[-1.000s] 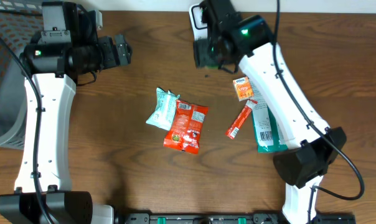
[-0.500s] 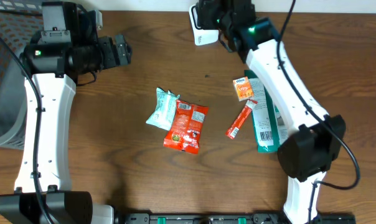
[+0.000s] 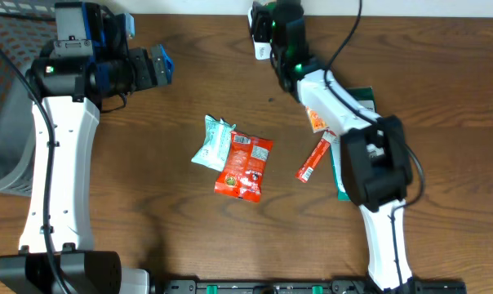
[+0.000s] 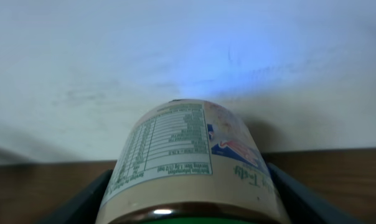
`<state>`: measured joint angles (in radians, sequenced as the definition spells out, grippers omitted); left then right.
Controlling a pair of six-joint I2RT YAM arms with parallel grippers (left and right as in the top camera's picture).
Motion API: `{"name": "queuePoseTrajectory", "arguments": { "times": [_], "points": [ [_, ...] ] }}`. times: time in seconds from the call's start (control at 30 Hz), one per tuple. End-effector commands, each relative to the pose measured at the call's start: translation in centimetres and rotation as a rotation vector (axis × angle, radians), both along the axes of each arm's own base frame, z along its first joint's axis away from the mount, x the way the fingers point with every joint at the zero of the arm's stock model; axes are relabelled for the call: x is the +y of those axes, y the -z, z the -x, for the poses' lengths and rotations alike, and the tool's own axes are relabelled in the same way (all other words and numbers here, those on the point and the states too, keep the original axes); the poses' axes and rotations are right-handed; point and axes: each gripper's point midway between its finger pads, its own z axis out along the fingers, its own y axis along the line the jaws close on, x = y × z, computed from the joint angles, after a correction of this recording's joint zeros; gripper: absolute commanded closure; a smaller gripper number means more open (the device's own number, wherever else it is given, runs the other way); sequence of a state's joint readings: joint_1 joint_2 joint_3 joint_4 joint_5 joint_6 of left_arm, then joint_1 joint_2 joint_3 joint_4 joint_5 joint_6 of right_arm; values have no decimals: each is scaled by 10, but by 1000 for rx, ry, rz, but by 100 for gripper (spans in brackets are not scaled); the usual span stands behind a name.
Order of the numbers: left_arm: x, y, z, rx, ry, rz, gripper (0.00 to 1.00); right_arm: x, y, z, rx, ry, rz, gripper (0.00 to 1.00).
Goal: Scan the item barcode
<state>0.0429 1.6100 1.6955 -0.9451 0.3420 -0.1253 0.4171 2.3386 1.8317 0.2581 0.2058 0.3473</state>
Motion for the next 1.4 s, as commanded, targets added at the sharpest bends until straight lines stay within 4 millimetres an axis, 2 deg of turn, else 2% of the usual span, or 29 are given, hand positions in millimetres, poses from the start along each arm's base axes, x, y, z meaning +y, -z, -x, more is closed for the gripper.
{"name": "queuePoseTrajectory", "arguments": {
  "times": [0.0,0.07,0.23,0.37,0.6,0.97,1.17,1.37],
  "points": [
    [-1,-2,-1,-5,12,2,3,-3,26,-10,-29,31,8,99],
    [-1,-2,-1,-5,12,2,3,-4,35,-17,-73,35,-7,99],
    [-1,-2,-1,-5,12,2,3,-9,45,-26,-163,45,-28,99],
    [-1,-2,-1,-5,12,2,3,-15,44,-29,-174,54,-32,99],
    [-1,-2,-1,-5,12,2,3,-26,29,-33,-231,69,-56,99],
    [-1,-2,-1,-5,12,2,2,-25,39,-33,-219,68,-52,99],
    [-1,-2,-1,-5,12,2,3,-15,51,-32,-204,13,-54,99],
    [-1,-2,-1,-5,12,2,3,-12,29,-31,-287,-8,-89,99]
  ]
}}
